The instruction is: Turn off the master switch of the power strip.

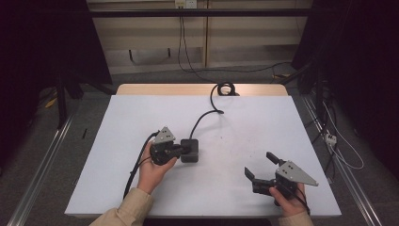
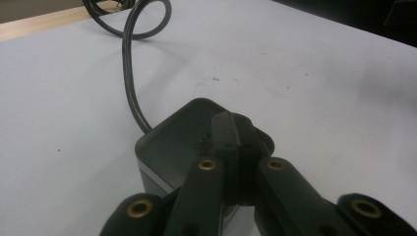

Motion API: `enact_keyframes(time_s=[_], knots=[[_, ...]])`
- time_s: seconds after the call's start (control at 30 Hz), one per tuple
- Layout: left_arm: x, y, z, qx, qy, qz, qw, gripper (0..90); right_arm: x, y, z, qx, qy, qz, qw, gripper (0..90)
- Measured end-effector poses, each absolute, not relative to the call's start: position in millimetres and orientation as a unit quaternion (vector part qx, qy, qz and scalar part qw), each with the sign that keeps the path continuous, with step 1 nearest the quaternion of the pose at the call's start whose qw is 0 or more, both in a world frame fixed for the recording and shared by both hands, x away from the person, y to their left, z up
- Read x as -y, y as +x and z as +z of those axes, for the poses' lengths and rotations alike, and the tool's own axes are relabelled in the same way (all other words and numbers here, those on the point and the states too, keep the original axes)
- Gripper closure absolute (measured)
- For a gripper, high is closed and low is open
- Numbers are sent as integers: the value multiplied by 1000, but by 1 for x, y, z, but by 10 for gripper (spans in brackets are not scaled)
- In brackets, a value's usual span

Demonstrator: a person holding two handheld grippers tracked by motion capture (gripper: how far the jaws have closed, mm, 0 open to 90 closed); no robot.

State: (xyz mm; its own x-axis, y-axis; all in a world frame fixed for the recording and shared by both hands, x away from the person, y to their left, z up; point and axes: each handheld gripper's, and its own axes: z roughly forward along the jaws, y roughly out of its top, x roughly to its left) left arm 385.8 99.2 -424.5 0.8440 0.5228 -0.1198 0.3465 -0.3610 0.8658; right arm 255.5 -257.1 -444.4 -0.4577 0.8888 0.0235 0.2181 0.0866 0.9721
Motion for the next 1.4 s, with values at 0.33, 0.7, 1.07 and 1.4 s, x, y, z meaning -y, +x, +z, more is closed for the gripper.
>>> enact_keyframes(time_s=[0.33,0.7,1.07,1.4], knots=[[-98,384,-424,-264,822,96,495,900,256,255,-444,-667,416,532,315,46],[-98,385,-424,-267,821,94,496,900,256,255,-444,-667,417,531,316,46],[-97,384,-423,-265,823,100,492,900,256,254,-444,-667,416,531,315,46],[-98,385,-423,-269,818,89,500,900,257,253,-444,-667,418,529,318,47]])
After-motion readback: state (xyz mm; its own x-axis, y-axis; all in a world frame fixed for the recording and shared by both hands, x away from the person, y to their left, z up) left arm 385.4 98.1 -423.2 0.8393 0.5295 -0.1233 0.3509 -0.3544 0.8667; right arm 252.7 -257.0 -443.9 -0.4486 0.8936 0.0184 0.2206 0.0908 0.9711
